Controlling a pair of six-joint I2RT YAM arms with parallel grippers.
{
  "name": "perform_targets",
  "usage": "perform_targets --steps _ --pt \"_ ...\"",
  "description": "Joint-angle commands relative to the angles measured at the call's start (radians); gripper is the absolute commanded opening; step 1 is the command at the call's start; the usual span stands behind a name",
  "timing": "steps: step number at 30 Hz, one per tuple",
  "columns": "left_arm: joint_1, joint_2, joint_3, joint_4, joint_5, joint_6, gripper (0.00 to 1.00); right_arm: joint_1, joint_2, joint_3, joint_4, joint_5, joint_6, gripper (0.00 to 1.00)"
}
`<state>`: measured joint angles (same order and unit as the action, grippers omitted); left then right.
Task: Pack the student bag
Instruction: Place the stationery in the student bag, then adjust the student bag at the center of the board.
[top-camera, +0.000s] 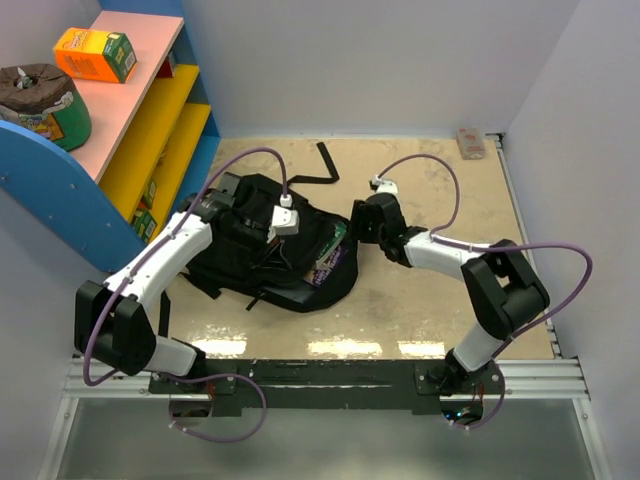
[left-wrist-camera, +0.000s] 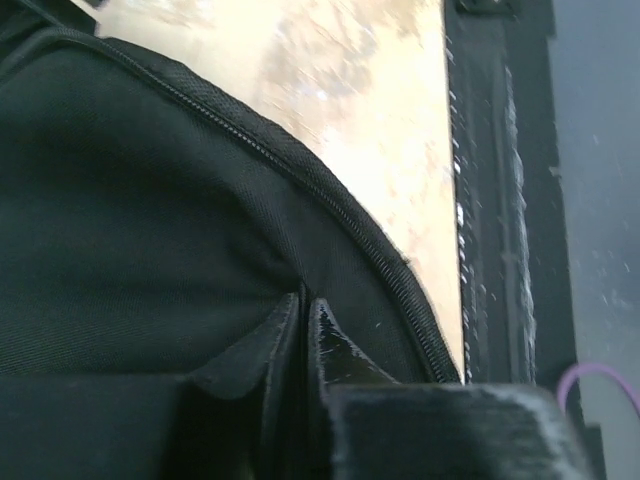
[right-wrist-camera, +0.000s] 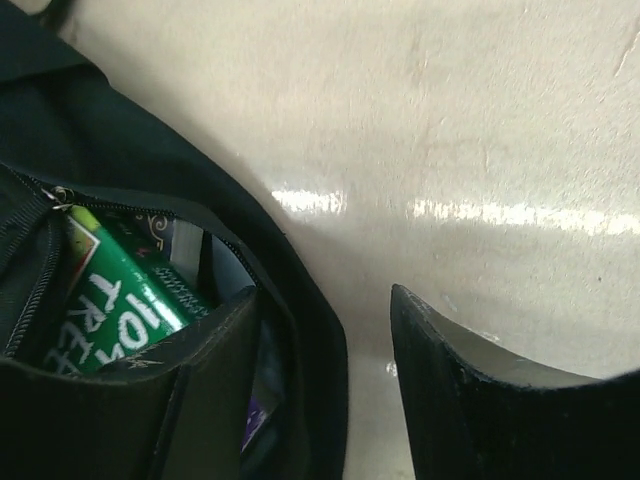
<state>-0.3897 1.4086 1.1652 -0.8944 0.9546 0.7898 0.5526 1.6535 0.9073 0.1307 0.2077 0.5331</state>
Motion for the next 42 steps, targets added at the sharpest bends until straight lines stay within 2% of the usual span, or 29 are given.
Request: perform_targets --steps 1,2,3,7,8,9,10,11,12,14,15,17,19,24,27,31,37,42 --pt "-0.023 0.027 0.036 -0.222 0.047 0.196 0.17 0.003 -0.04 -0.039 0.113 -0.08 -0.032 0.52" --pt "-0.024 0.03 0.033 -0.227 0.038 0.201 0.19 0.003 -0.034 -0.045 0.11 -0.093 -0.022 0.47" --pt "-0.024 0.029 0.025 -0.221 0.032 0.2 0.23 0.003 -0.035 -0.051 0.113 -0.099 -0.021 0.34" --pt "-0.032 -0.006 -0.007 -0.155 -0.025 0.163 0.34 0.004 -0.095 -0.157 0.113 -0.074 0.04 0.0" --pt "-0.034 -0.02 -0.013 -0.121 -0.04 0.102 0.36 0.006 -0.154 -0.188 0.112 -0.047 0.08 0.0" --pt "-0.034 -0.046 -0.022 -0.059 -0.054 0.077 0.46 0.015 -0.194 -0.22 0.101 -0.018 0.105 0.0" --pt "-0.034 -0.06 -0.025 -0.025 -0.091 0.05 0.47 0.027 -0.237 -0.287 0.084 0.02 0.134 0.0" --pt "-0.034 -0.072 -0.03 0.048 -0.114 -0.012 0.52 0.039 -0.292 -0.327 0.066 0.065 0.193 0.0" --pt "-0.034 -0.094 -0.03 0.075 -0.15 -0.032 0.53 0.078 -0.392 -0.367 0.061 0.079 0.223 0.0" --pt "-0.035 -0.106 -0.026 0.138 -0.186 -0.081 0.54 0.154 -0.489 -0.462 0.012 0.136 0.33 0.0" --pt "-0.035 -0.103 -0.016 0.14 -0.206 -0.084 0.54 0.235 -0.544 -0.485 -0.002 0.156 0.367 0.0" --pt "-0.035 -0.093 0.019 0.128 -0.22 -0.09 0.54 0.311 -0.566 -0.528 -0.04 0.145 0.434 0.01" --pt "-0.037 -0.063 0.045 0.1 -0.226 -0.074 0.54 0.322 -0.6 -0.542 -0.062 0.121 0.446 0.06" --pt "-0.058 -0.03 0.135 0.068 -0.272 -0.075 0.57 0.322 -0.737 -0.426 -0.256 0.182 0.406 0.51" --pt "-0.095 0.003 0.185 0.087 -0.313 -0.08 0.57 0.322 -0.801 -0.355 -0.325 0.246 0.372 0.58" --pt "-0.178 0.081 0.224 0.118 -0.318 -0.072 0.54 0.32 -0.769 -0.298 -0.333 0.257 0.323 0.54" --pt "-0.316 0.199 0.245 0.138 -0.349 -0.06 0.56 0.31 -0.607 -0.226 -0.352 0.306 0.268 0.45" --pt "-0.302 0.242 0.24 0.314 -0.453 -0.044 0.54 0.202 -0.541 -0.188 -0.333 0.214 0.234 0.34"
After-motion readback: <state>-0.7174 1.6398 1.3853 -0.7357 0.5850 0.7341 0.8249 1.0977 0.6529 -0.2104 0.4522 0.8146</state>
